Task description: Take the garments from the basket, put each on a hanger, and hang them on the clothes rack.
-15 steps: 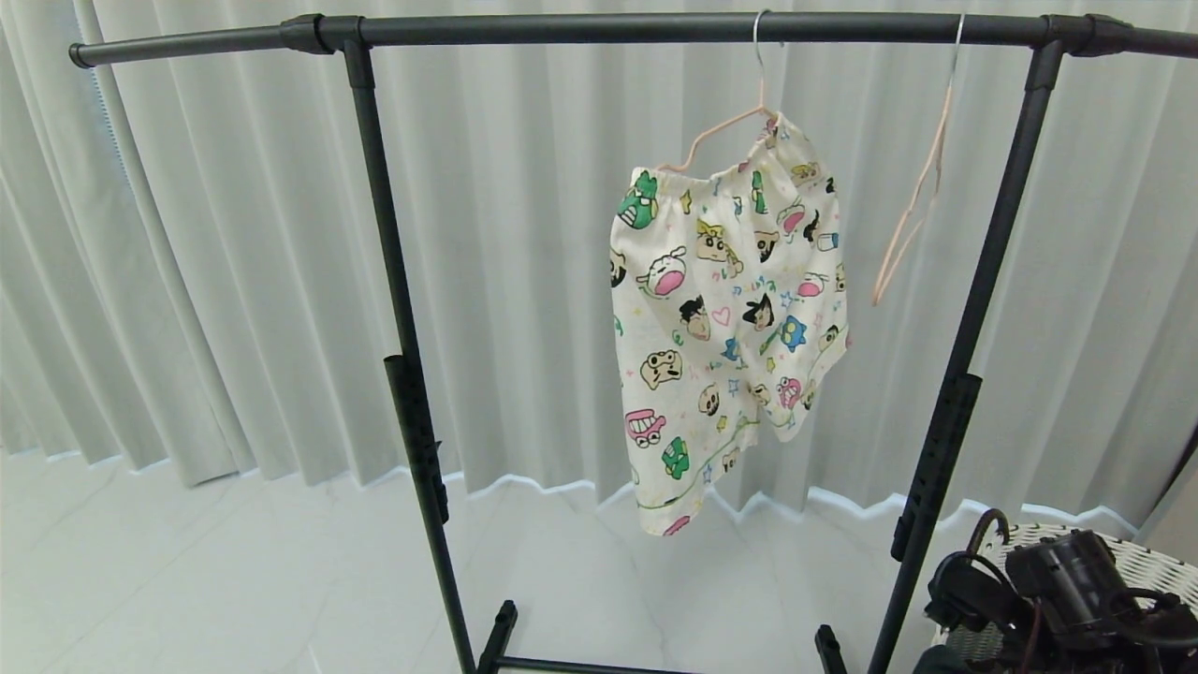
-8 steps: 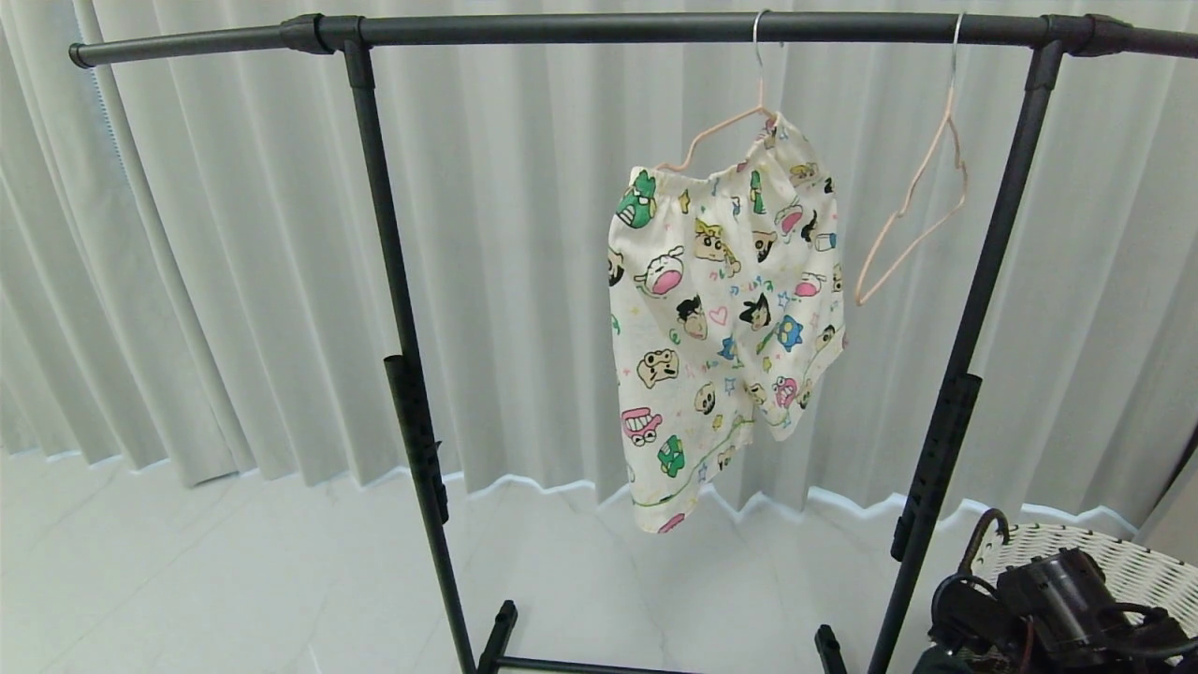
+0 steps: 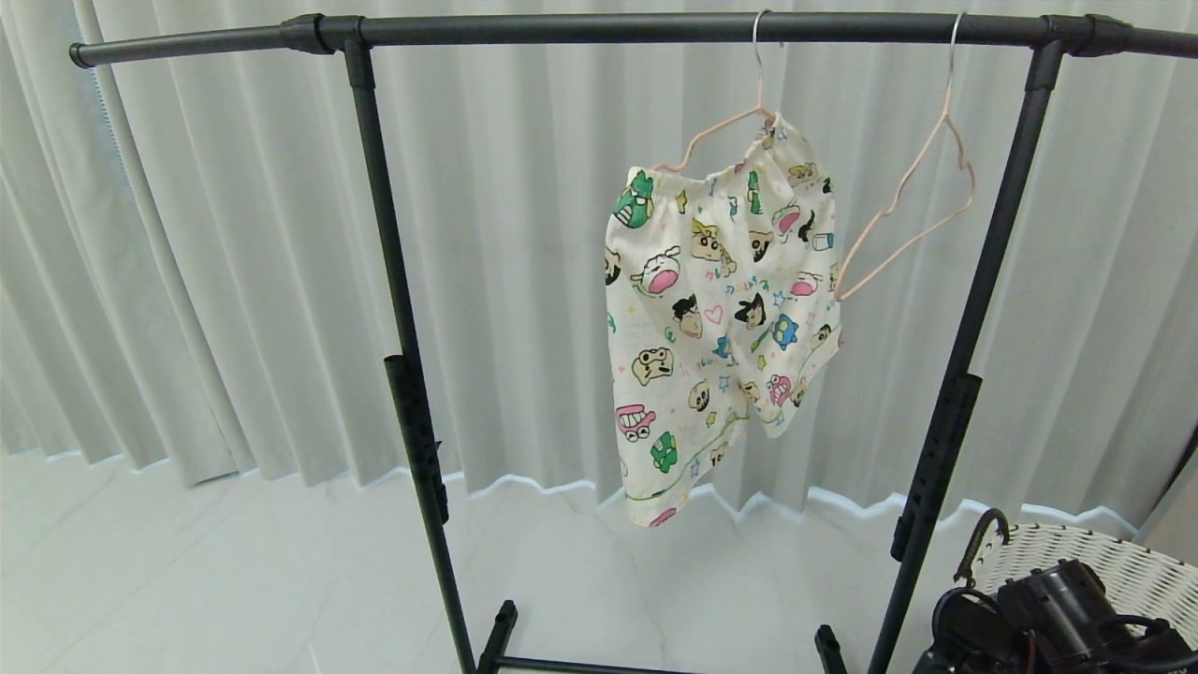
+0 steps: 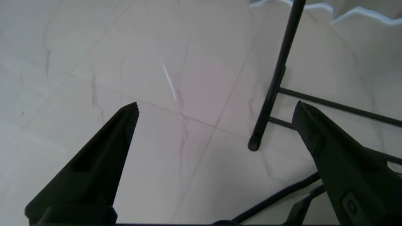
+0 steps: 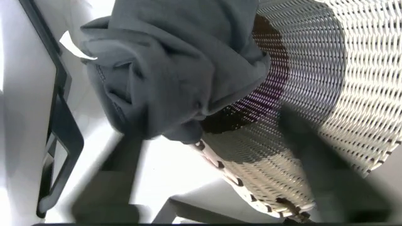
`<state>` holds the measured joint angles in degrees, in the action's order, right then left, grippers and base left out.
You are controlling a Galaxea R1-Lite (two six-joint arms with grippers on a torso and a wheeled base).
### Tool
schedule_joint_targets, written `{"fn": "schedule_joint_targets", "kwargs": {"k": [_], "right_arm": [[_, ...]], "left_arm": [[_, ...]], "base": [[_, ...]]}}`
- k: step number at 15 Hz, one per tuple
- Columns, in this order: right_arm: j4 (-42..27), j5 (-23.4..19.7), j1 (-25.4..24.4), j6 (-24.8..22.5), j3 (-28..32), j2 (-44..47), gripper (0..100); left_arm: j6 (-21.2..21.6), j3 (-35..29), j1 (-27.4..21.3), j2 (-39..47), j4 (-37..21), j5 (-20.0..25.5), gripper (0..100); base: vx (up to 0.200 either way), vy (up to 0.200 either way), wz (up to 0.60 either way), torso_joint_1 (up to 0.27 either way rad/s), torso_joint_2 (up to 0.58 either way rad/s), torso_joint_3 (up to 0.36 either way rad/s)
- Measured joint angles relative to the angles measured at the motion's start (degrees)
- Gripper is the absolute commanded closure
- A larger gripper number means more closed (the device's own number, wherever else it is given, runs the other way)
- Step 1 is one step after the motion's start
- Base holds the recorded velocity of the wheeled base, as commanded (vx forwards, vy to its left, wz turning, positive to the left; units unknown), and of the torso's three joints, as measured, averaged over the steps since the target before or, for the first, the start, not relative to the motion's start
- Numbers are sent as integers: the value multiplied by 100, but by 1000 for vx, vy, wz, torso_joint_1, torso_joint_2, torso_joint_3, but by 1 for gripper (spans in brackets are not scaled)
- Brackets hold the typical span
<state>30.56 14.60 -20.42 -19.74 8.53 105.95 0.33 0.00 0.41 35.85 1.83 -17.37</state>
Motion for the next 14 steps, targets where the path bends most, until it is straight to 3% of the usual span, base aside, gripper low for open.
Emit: {"fn": "schedule_joint_targets", "kwargs": {"k": [4, 8, 11, 14], "right_arm": [[-2, 4, -66, 11, 11, -177, 100], [-7, 83, -444, 26, 191, -990, 100], [-407, 428, -658, 17, 1015, -1529, 100], [-1418, 536, -896, 23, 2197, -1786, 100]], "left_arm": [[2, 0, 0, -9, 0, 68, 0], [10, 0, -46, -9, 0, 299, 0], [10, 0, -258, -5, 0, 308, 0], [11, 0, -383, -2, 0, 308, 0]], "base": [[0, 0, 0, 0, 0, 0], [0, 0, 0, 0, 0, 0], [-133, 0, 0, 0, 0, 2], [-200, 0, 0, 7, 2, 1]]}}
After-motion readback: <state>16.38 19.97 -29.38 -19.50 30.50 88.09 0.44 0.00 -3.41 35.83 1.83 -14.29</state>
